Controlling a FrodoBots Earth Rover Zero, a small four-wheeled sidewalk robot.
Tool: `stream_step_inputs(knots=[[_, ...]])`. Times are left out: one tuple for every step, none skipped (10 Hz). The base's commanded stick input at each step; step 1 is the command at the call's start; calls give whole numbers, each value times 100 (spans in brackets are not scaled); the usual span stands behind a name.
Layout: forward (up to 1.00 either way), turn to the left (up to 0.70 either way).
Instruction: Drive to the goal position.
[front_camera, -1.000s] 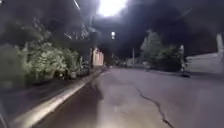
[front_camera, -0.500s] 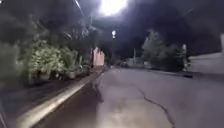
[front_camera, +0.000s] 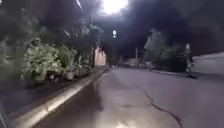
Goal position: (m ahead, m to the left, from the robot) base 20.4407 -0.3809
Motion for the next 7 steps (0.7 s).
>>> stream_step_inputs(knots=[[50,-50],[50,-50],[50,-24],[50,0],[50,0],[50,0],[50,0]])
